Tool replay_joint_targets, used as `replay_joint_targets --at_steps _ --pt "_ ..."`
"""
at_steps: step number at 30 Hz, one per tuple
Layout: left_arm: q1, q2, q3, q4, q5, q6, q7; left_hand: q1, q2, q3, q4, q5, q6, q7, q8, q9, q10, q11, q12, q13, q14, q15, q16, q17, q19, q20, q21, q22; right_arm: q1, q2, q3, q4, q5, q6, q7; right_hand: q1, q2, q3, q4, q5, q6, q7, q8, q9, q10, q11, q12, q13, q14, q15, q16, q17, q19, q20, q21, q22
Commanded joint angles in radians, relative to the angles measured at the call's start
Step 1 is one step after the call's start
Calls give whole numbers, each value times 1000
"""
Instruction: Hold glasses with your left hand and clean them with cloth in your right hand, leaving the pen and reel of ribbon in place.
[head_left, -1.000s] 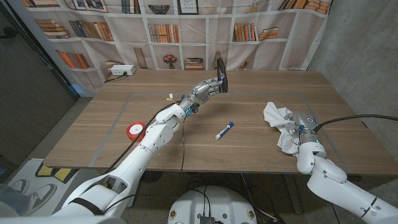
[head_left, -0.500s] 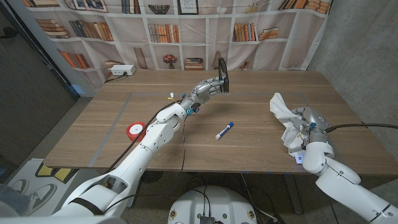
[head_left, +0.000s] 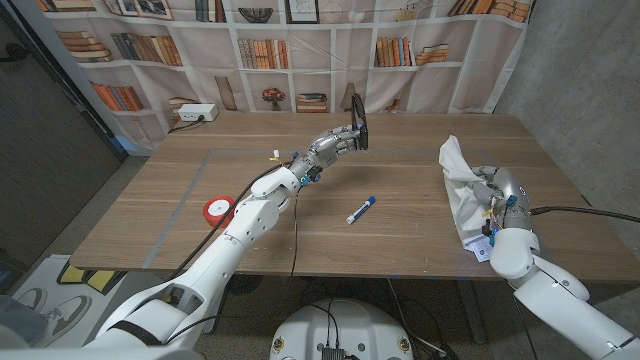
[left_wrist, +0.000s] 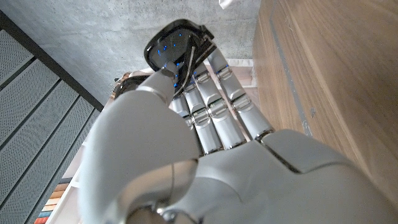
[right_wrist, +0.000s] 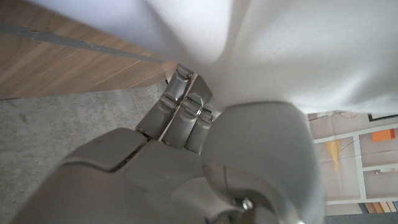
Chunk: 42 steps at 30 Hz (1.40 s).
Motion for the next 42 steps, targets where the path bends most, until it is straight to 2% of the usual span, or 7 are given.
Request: replay_joint_targets --at_steps 1,10,17,25,34,42 --pt "6 16 15 -36 15 18 28 4 7 11 0 5 32 34 5 4 7 0 -5 4 17 -20 6 2 -4 -5 3 5 -2 49 35 1 80 173 -14 -5 5 0 4 7 4 2 2 3 71 -65 4 146 3 4 -1 2 -3 -118 5 1" --pt "5 22 29 -48 31 31 49 4 7 13 0 5 33 36 5 3 10 -1 -5 4 19 -20 7 3 -3 -4 5 5 1 67 36 -10 87 232 -16 -7 6 0 5 7 6 3 1 2 73 -66 5 152 7 3 -3 2 -1 -118 7 -3" --pt "-6 18 39 -36 29 41 39 4 7 15 -1 5 34 36 5 3 9 1 -7 5 22 -19 8 3 -3 -4 7 5 26 67 1 -13 45 249 -24 -7 5 1 4 7 7 3 1 2 73 -66 4 157 9 3 -5 2 -1 -118 8 -7" --pt "-14 33 63 -69 62 91 73 5 6 17 -2 5 35 42 4 3 14 1 -6 6 26 -17 10 2 0 -3 10 5 56 64 -30 -10 25 251 -16 -9 5 1 4 7 4 4 0 2 72 -67 3 161 9 4 -7 3 0 -118 9 -10" --pt "4 98 83 -222 127 214 192 10 6 23 -6 5 37 53 4 4 19 16 -4 10 37 -10 14 2 6 1 15 5 96 67 -62 3 17 247 2 -12 3 1 5 6 3 2 0 5 70 -67 1 166 3 6 -14 2 -3 -119 9 -15" --pt "-6 126 104 -266 150 252 199 12 6 26 -8 5 38 60 5 7 22 21 -2 14 42 -6 16 2 9 2 18 5 134 73 -91 17 9 265 16 -13 4 3 5 6 3 0 -1 5 70 -67 0 171 0 5 -19 1 -6 -119 7 -21"
